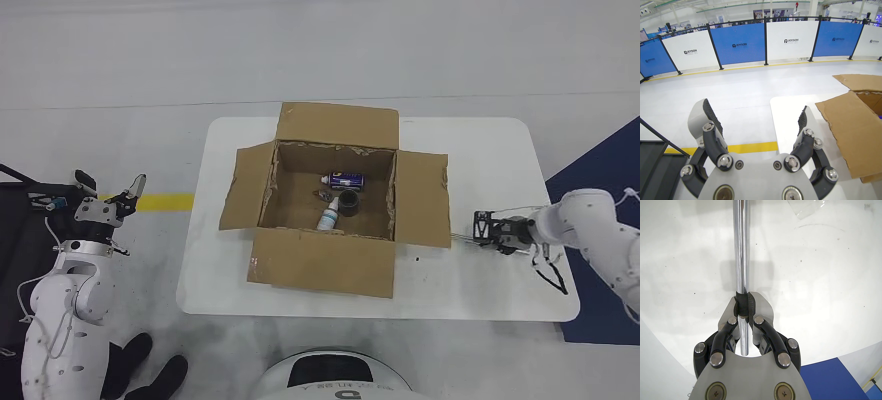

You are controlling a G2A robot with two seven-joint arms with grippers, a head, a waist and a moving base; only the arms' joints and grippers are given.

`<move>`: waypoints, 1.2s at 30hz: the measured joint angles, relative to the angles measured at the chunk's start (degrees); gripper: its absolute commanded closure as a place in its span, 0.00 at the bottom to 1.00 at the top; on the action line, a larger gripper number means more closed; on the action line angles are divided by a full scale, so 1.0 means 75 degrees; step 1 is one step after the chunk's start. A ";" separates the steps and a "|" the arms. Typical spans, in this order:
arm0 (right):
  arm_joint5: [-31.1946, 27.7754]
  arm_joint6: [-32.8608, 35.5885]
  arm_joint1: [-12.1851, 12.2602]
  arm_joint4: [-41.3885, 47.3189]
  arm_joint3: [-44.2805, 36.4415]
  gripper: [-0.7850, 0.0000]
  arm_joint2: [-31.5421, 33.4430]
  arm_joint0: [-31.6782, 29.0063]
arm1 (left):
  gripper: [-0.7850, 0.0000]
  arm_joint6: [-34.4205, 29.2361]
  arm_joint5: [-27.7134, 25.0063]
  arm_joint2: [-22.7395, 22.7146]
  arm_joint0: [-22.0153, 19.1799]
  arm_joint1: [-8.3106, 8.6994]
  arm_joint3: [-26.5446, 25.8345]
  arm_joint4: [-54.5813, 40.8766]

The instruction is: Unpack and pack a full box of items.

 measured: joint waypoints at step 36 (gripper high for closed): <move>0.1454 0.2539 0.0526 0.3357 -0.0609 0.93 0.0899 -0.1028 | 0.00 0.0000 0.0000 0.0000 0.0000 0.0000 0.0000 0.0000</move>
